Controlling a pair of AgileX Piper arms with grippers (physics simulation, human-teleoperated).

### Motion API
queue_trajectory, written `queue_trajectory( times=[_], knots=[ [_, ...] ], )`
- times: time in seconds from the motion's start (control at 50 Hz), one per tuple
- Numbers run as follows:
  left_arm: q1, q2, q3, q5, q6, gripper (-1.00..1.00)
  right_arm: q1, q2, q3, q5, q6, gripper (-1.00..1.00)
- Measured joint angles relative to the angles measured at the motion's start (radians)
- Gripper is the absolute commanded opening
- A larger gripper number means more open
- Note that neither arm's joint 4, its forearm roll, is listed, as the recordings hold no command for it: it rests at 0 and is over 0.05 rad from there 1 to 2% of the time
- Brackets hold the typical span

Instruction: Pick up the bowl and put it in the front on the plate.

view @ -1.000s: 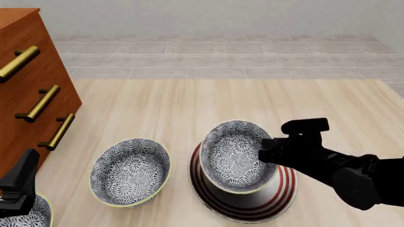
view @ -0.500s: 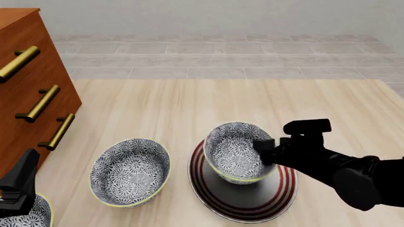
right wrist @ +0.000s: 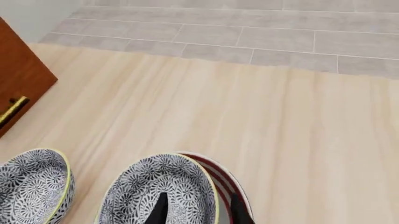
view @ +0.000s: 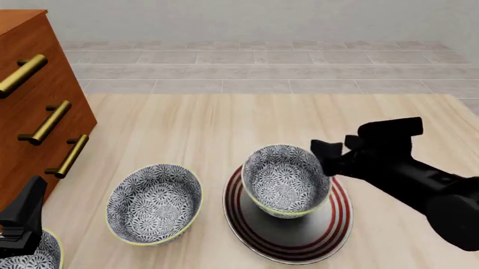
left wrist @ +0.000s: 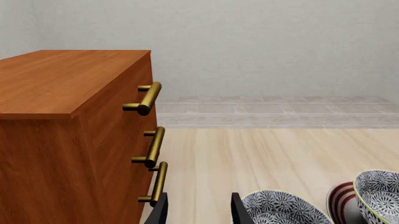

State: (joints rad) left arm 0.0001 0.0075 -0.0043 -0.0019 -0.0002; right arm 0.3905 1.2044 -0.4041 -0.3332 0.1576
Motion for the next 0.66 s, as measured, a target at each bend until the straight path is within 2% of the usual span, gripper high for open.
queue_trajectory(
  times=[0.38,0.66],
  knots=[
    [0.0,0.0,0.0,0.0,0.0,1.0,-0.021,-0.231,0.061,-0.079,-0.05,1.0],
    [0.0,0.0,0.0,0.0,0.0,1.0,-0.026,-0.299,0.108,-0.182,-0.085,1.0]
  ],
)
